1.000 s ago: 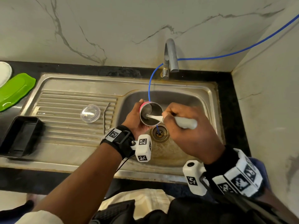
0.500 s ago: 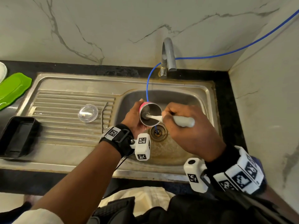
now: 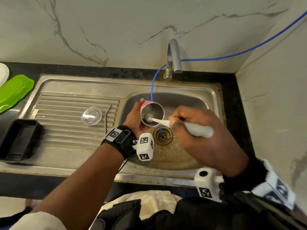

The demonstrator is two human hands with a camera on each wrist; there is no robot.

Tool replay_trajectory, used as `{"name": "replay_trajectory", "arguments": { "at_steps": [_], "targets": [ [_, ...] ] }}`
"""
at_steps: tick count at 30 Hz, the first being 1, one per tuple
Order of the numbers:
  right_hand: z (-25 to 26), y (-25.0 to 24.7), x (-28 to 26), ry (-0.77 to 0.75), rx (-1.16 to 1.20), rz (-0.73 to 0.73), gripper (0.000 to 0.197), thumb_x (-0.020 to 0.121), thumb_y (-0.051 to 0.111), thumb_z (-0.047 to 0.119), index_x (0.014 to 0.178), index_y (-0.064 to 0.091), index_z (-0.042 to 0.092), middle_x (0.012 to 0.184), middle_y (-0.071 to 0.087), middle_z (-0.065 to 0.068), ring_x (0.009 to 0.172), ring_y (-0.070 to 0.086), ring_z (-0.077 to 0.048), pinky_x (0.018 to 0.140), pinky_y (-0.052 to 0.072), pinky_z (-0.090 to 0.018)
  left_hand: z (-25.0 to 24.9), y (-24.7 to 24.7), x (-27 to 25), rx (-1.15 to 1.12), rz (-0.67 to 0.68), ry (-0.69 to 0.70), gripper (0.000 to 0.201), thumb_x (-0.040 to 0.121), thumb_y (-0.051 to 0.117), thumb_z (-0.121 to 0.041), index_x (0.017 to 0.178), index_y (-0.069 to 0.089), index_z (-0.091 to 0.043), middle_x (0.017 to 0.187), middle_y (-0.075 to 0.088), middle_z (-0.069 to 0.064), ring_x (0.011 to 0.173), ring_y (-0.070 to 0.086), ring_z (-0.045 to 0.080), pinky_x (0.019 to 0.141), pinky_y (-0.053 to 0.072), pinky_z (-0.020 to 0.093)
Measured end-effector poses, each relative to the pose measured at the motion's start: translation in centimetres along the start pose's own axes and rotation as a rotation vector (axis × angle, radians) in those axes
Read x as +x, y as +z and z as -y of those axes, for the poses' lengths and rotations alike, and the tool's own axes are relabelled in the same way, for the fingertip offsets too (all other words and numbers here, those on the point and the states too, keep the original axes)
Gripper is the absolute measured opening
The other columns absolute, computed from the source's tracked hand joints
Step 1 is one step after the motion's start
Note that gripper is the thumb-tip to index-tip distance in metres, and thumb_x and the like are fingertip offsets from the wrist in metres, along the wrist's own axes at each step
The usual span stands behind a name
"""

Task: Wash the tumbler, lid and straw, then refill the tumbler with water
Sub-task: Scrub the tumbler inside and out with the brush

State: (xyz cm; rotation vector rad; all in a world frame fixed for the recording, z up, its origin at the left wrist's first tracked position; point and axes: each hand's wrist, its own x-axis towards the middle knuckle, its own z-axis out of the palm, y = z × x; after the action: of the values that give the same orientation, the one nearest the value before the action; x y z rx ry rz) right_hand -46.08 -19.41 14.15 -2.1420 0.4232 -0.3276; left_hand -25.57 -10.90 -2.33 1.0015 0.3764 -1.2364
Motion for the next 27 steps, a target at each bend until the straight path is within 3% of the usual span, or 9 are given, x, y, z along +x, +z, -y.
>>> {"name": "replay_trajectory", "arguments": {
  "at_steps": [3, 7, 11, 13, 15, 17, 22, 25, 27],
  "targets": [
    [-1.4, 1.6, 0.6, 0.006, -0.042, -0.007, 0.019, 0.098, 0.058, 0.03, 0.081, 0.063, 0.025, 0.064, 0.062, 0.008, 0.06, 0.061, -0.017, 0.057, 0.047, -0.039, 0.6, 0.5, -0.1, 0.005, 0.047, -0.008, 0.068, 0.094, 0.059, -0.063, 0.127, 0.066, -0.004, 0.113, 0.072, 0.02, 0.094, 0.074, 0.03, 0.073, 0.064, 0.038],
    [-1.7, 1.2, 0.3, 0.073, 0.071, 0.008, 0.021, 0.101, 0.062, 0.018, 0.082, 0.067, 0.023, 0.065, 0.066, 0.002, 0.061, 0.066, -0.019, 0.059, 0.055, -0.043, 0.1, -0.3, 0.1, 0.001, -0.004, -0.002, 0.074, 0.091, 0.063, -0.062, 0.134, 0.063, -0.002, 0.115, 0.073, 0.02, 0.093, 0.075, 0.03, 0.072, 0.063, 0.04],
    [-0.2, -1.9, -0.3, 0.15, 0.157, 0.047, 0.024, 0.103, 0.061, 0.015, 0.081, 0.07, 0.017, 0.068, 0.07, -0.005, 0.059, 0.071, -0.022, 0.063, 0.06, -0.054, -0.7, -1.7, 0.4, -0.011, -0.037, 0.034, 0.061, 0.093, 0.063, -0.06, 0.12, 0.068, -0.006, 0.105, 0.077, 0.017, 0.089, 0.077, 0.029, 0.071, 0.064, 0.041],
    [0.5, -3.0, -0.8, 0.108, 0.123, 0.078, 0.024, 0.103, 0.061, 0.016, 0.081, 0.07, 0.018, 0.069, 0.07, -0.002, 0.061, 0.072, -0.02, 0.065, 0.06, -0.052, -0.7, -1.8, 0.6, 0.0, -0.046, 0.049, 0.059, 0.092, 0.063, -0.061, 0.115, 0.069, -0.007, 0.102, 0.077, 0.016, 0.087, 0.076, 0.028, 0.07, 0.063, 0.041],
    [0.9, -2.8, -1.1, 0.026, 0.068, 0.088, 0.023, 0.103, 0.061, 0.017, 0.081, 0.069, 0.02, 0.068, 0.069, 0.002, 0.062, 0.07, -0.019, 0.061, 0.056, -0.041, -0.7, -1.4, 0.6, 0.044, -0.062, 0.077, 0.07, 0.084, 0.072, -0.062, 0.125, 0.067, -0.006, 0.108, 0.076, 0.017, 0.093, 0.075, 0.03, 0.077, 0.062, 0.043],
    [0.8, -1.5, -0.9, -0.032, -0.033, 0.106, 0.021, 0.103, 0.058, 0.027, 0.084, 0.068, 0.023, 0.067, 0.065, 0.006, 0.061, 0.065, -0.017, 0.056, 0.048, -0.034, -0.5, -0.9, 0.7, 0.079, -0.072, 0.075, 0.101, 0.064, 0.089, -0.062, 0.144, 0.058, -0.009, 0.124, 0.071, 0.021, 0.103, 0.073, 0.035, 0.082, 0.06, 0.048],
    [-1.3, 1.5, 0.5, -0.034, -0.127, 0.081, 0.024, 0.101, 0.053, 0.041, 0.088, 0.066, 0.025, 0.067, 0.064, 0.006, 0.063, 0.062, -0.017, 0.061, 0.048, -0.044, 0.3, -0.8, 1.0, 0.105, -0.026, 0.062, 0.108, 0.066, 0.089, -0.063, 0.152, 0.049, -0.012, 0.144, 0.06, 0.026, 0.115, 0.068, 0.038, 0.085, 0.059, 0.047],
    [-0.9, 0.6, -0.2, -0.015, -0.056, 0.082, 0.019, 0.104, 0.059, 0.033, 0.09, 0.069, 0.024, 0.067, 0.065, 0.005, 0.062, 0.063, -0.019, 0.059, 0.048, -0.042, -0.7, -0.9, 0.5, 0.149, -0.082, 0.075, 0.103, 0.068, 0.087, -0.063, 0.149, 0.054, -0.008, 0.136, 0.066, 0.023, 0.107, 0.072, 0.035, 0.078, 0.061, 0.044],
    [-0.1, -0.7, -0.9, 0.004, 0.018, 0.102, 0.017, 0.104, 0.062, 0.025, 0.091, 0.071, 0.021, 0.07, 0.068, 0.001, 0.065, 0.067, -0.02, 0.062, 0.051, -0.043, -1.6, -1.0, 0.2, 0.168, -0.099, 0.091, 0.075, 0.087, 0.071, -0.062, 0.132, 0.065, -0.003, 0.107, 0.076, 0.019, 0.083, 0.077, 0.028, 0.063, 0.062, 0.036]
  ]
}}
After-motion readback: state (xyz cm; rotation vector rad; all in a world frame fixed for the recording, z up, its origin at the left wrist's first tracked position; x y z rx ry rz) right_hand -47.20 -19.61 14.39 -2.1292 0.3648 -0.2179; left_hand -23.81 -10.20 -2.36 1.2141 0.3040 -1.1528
